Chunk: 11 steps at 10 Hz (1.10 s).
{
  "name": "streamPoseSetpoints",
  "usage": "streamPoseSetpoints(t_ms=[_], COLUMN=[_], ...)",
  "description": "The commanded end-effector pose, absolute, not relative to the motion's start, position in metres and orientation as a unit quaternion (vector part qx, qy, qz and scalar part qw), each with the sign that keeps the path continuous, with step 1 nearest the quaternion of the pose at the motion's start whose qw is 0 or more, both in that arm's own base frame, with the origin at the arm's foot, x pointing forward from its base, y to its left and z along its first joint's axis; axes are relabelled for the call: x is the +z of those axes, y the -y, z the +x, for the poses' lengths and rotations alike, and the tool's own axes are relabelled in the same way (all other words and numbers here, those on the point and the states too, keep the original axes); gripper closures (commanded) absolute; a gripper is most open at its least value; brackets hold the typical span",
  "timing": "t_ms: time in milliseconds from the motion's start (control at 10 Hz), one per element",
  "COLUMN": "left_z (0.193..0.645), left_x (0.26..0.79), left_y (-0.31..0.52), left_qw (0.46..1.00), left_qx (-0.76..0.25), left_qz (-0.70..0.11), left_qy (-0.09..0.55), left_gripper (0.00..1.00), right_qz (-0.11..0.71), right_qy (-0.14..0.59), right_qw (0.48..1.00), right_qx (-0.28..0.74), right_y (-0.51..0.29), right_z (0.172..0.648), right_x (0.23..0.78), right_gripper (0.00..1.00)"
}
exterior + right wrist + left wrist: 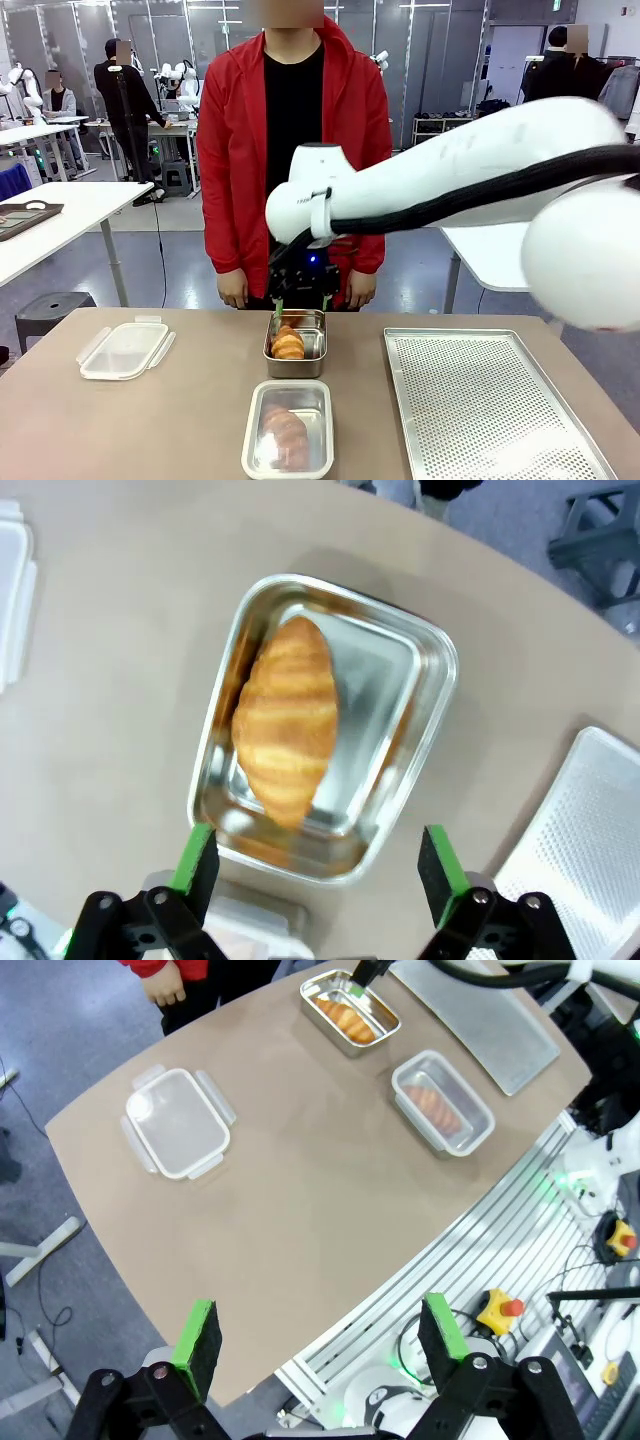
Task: Place the bread into the airtight container.
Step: Pick up a Butter Roll and place it into an empty Airtight Container.
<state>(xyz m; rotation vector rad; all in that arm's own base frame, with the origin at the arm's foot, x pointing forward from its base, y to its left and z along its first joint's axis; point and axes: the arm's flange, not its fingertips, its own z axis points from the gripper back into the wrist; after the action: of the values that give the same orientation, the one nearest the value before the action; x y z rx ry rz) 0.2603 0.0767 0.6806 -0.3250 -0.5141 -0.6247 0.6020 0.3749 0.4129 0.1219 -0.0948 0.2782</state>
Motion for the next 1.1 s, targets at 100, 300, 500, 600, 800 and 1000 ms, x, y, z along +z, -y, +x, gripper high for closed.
streamPoseSetpoints(t_ms=[100, 300, 500, 600, 800, 1000], left_z=[0.260, 0.260, 0.260, 0.260, 0.260, 0.260], left_x=[0.682, 0.682, 0.682, 0.682, 0.682, 0.682], left_y=[-0.077, -0.077, -0.077, -0.077, -0.077, -0.077], left_qw=[0.903, 0.903, 0.903, 0.903, 0.903, 0.903], left_qx=[-0.311, -0.311, -0.311, -0.311, -0.311, -0.311], left_qz=[-0.160, -0.160, -0.160, -0.160, -0.160, -0.160], left_qy=[0.251, 0.251, 0.251, 0.251, 0.251, 0.251], left_gripper=[0.00, 0.00, 0.00, 0.00, 0.00, 0.00], right_qz=[0.116, 0.145, 0.146, 0.134, 0.118, 0.119], right_qy=[0.046, 0.074, 0.095, 0.110, 0.131, 0.149], right_qw=[0.975, 0.969, 0.969, 0.971, 0.970, 0.968], right_qx=[0.182, 0.185, 0.175, 0.164, 0.169, 0.163], right_y=[-0.286, -0.221, -0.158, -0.132, -0.076, -0.027], right_z=[0.546, 0.514, 0.472, 0.454, 0.419, 0.386], right_x=[0.489, 0.540, 0.586, 0.603, 0.632, 0.655], right_gripper=[0.00, 0.00, 0.00, 0.00, 0.00, 0.00])
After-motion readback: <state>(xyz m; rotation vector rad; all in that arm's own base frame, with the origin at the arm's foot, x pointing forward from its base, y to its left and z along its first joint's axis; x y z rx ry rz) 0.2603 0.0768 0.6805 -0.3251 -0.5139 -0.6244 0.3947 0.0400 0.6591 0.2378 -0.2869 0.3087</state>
